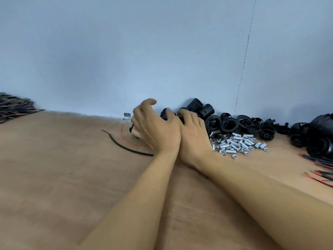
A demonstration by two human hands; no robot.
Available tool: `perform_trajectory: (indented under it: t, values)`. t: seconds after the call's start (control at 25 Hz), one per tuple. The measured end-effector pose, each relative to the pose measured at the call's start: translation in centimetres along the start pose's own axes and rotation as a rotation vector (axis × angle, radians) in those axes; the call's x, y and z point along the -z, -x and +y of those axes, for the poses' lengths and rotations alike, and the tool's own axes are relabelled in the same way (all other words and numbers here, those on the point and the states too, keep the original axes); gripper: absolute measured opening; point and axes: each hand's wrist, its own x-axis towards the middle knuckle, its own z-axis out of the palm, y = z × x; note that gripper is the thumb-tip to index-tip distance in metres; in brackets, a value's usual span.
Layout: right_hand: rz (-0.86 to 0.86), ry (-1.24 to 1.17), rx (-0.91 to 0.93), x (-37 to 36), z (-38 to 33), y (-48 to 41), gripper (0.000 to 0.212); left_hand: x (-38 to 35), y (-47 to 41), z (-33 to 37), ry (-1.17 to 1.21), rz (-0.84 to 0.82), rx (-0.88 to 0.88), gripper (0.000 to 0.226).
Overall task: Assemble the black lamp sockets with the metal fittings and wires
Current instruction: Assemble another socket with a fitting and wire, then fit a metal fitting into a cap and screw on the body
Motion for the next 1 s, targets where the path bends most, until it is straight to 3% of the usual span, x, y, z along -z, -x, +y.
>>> perform_trajectory:
  t: [0.12,0.24,0.28,0.36,0.4,0.64,1.0]
  values:
    - [-0.039,0.139,0.073,-1.9,-1.4,-1.9,0.076,-0.8,-3.6,-2.6,-0.143,-0.048,0.078,0.049]
    - [-0.077,0.228,0.064,-3.3,-1.0,-3.2,0.074,-1.9,-6.2,-5.7,-0.244,-0.248,0.267,0.068]
    - [-0.089,0.243,0.059,-3.6,-0.7,-3.3,0.074,-2.3,-6.7,-6.5,-0.198,-0.333,0.323,0.068]
    - [-0.091,0.267,0.069,-3.9,-0.1,-3.4,0.072,-3.0,-7.0,-7.1,-0.095,-0.431,0.345,0.049]
    - [-0.083,0.273,0.079,-3.9,0.1,-3.4,0.071,-3.2,-6.8,-7.0,-0.085,-0.427,0.330,0.039]
    - [-0.091,0.231,0.080,-2.7,1.1,-2.4,0.063,-3.3,-5.1,-6.5,-0.063,-0.408,0.286,0.054]
    - [-0.093,0.165,0.044,0.0,4.2,-0.2,0.056,-4.5,-1.1,-3.9,-0.034,-0.408,0.200,0.049]
